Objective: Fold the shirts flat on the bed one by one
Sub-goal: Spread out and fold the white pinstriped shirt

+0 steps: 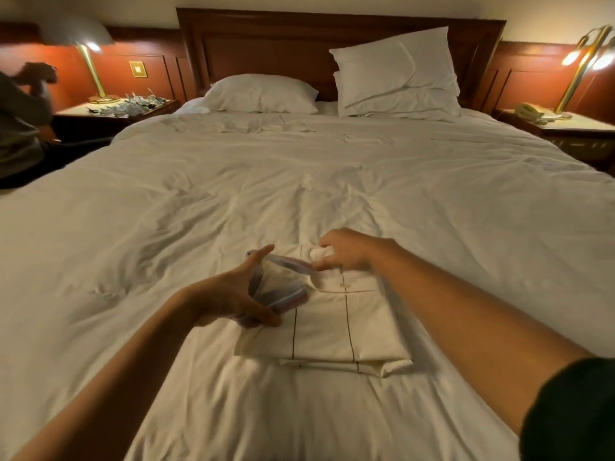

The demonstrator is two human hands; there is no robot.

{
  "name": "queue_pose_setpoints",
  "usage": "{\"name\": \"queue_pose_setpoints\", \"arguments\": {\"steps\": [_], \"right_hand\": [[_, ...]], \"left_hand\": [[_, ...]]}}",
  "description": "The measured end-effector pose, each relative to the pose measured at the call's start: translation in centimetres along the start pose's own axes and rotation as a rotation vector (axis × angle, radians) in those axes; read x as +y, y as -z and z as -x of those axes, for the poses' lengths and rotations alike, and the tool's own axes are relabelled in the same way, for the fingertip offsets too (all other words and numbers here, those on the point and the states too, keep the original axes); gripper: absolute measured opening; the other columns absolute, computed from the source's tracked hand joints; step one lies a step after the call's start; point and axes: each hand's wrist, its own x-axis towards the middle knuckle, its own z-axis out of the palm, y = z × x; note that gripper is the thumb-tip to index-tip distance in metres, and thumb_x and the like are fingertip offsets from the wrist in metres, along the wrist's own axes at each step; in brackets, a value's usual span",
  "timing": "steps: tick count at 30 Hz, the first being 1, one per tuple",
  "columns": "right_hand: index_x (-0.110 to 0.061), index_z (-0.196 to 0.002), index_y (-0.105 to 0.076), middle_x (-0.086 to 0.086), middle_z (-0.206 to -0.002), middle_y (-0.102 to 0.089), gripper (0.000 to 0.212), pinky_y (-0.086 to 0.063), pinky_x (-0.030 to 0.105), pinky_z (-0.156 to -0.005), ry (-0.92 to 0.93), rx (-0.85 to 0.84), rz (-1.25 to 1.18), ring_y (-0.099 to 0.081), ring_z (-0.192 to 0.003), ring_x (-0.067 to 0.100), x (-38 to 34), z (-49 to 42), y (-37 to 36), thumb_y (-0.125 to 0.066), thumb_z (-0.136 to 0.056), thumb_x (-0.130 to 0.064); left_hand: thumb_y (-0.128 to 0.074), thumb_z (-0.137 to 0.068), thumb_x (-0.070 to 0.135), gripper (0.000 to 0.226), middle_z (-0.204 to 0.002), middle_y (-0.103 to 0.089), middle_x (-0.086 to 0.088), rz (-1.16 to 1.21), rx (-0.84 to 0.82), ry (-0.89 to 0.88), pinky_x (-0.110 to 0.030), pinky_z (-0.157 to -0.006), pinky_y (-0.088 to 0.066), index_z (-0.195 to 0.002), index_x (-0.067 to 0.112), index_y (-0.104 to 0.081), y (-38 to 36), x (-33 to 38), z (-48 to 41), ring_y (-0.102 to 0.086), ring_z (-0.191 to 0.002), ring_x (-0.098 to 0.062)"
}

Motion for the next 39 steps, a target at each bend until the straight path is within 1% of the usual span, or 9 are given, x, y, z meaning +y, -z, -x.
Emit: {"name": "queue_pose_setpoints", "arguments": {"steps": [5, 9, 12, 15, 19, 22, 26, 35, 39], "right_hand": [[-0.024, -0.083, -0.062, -0.007, -0.074, -0.063, 0.028, -0.040, 0.028, -0.060, 0.035, 0.185, -0.087, -0.058, -0.067, 0.009, 0.5, 6.2, 8.6, -0.073, -0.084, -0.050], [-0.030, -0.102, -0.071, -0.010, -0.092, -0.076, 0.024, -0.053, 0.017, -0.062, 0.109, 0.322, -0.628, -0.072, -0.080, 0.003, 0.6, 13.7, 11.4, -0.075, -0.084, -0.045], [-0.028, -0.106, -0.068, -0.010, -0.097, -0.076, 0.025, -0.057, 0.024, -0.066, 0.046, 0.519, -0.838, -0.074, -0.086, 0.009, 1.0, 15.1, 9.9, -0.077, -0.084, -0.037], [-0.025, -0.110, -0.063, -0.002, -0.107, -0.072, 0.029, -0.055, 0.035, -0.082, -0.221, 0.658, -0.743, -0.069, -0.095, 0.019, 2.4, 14.3, 5.8, -0.075, -0.085, -0.035], [-0.018, -0.141, -0.048, 0.011, -0.131, -0.060, 0.060, -0.045, 0.035, -0.097, -0.528, 0.501, -0.537, -0.057, -0.121, 0.029, 4.6, 15.4, -2.6, -0.067, -0.089, -0.041], [-0.021, -0.127, -0.060, 0.001, -0.108, -0.067, 0.047, -0.050, 0.036, -0.089, -0.489, 0.625, -0.650, -0.064, -0.106, 0.024, 4.6, 17.5, -7.4, -0.071, -0.087, -0.043], [-0.022, -0.113, -0.068, -0.005, -0.088, -0.067, 0.035, -0.053, 0.034, -0.077, -0.381, 0.845, -0.702, -0.063, -0.081, 0.012, 2.7, 19.1, -9.2, -0.076, -0.084, -0.041], [-0.020, -0.112, -0.067, 0.007, -0.100, -0.072, 0.034, -0.048, 0.034, -0.077, -0.513, 0.919, -0.608, -0.066, -0.095, 0.029, 0.7, 19.8, -9.5, -0.075, -0.085, -0.038], [-0.020, -0.104, -0.068, 0.002, -0.085, -0.070, 0.020, -0.047, 0.031, -0.071, -0.416, 0.958, -0.698, -0.066, -0.079, 0.022, 1.1, 19.4, -8.8, -0.074, -0.085, -0.018]], "left_hand": [[-0.090, -0.061, 0.008, 0.110, -0.144, -0.043, 0.007, 0.132, 0.016, -0.139, -0.030, -0.078, -0.060, -0.145, 0.053, -0.035, 6.1, 6.3, 0.8, -0.057, -0.116, -0.016], [-0.099, -0.046, 0.022, 0.112, -0.137, -0.058, -0.003, 0.292, 0.094, -0.281, -0.037, -0.086, -0.059, -0.142, 0.043, -0.046, 10.7, 13.2, 1.3, -0.067, -0.113, -0.025], [-0.094, -0.059, 0.027, 0.098, -0.134, -0.061, -0.006, 0.310, 0.183, -0.294, -0.046, -0.097, -0.054, -0.144, 0.035, -0.046, 11.1, 16.3, -0.7, -0.064, -0.118, -0.027], [-0.080, -0.080, 0.033, 0.081, -0.142, -0.050, -0.008, 0.184, 0.365, -0.114, -0.041, -0.093, -0.051, -0.149, 0.029, -0.037, 7.3, 14.9, -3.9, -0.057, -0.116, -0.026], [-0.072, -0.085, 0.053, 0.088, -0.145, -0.046, -0.016, -0.068, 0.343, 0.242, -0.042, -0.089, -0.050, -0.153, 0.023, -0.025, -2.7, 5.9, -4.8, -0.057, -0.114, -0.035], [-0.079, -0.079, 0.049, 0.079, -0.140, -0.050, -0.015, -0.094, 0.538, 0.134, -0.037, -0.099, -0.043, -0.142, 0.017, -0.044, -8.2, 0.8, -2.9, -0.052, -0.124, -0.033], [-0.076, -0.083, 0.045, 0.052, -0.113, -0.067, -0.006, 0.020, 0.752, -0.013, -0.032, -0.078, -0.044, -0.123, 0.018, -0.058, -10.0, -1.6, 0.4, -0.062, -0.097, -0.022], [-0.073, -0.088, 0.036, 0.029, -0.068, -0.069, -0.007, 0.089, 0.709, 0.048, -0.044, -0.077, -0.057, -0.077, 0.011, -0.065, -8.3, -0.8, 1.7, -0.065, -0.063, -0.026], [-0.070, -0.092, 0.034, 0.032, -0.066, -0.066, -0.006, 0.167, 0.693, 0.035, -0.036, -0.062, -0.054, -0.076, 0.007, -0.061, -8.0, -0.7, 2.2, -0.066, -0.062, -0.025]]}}
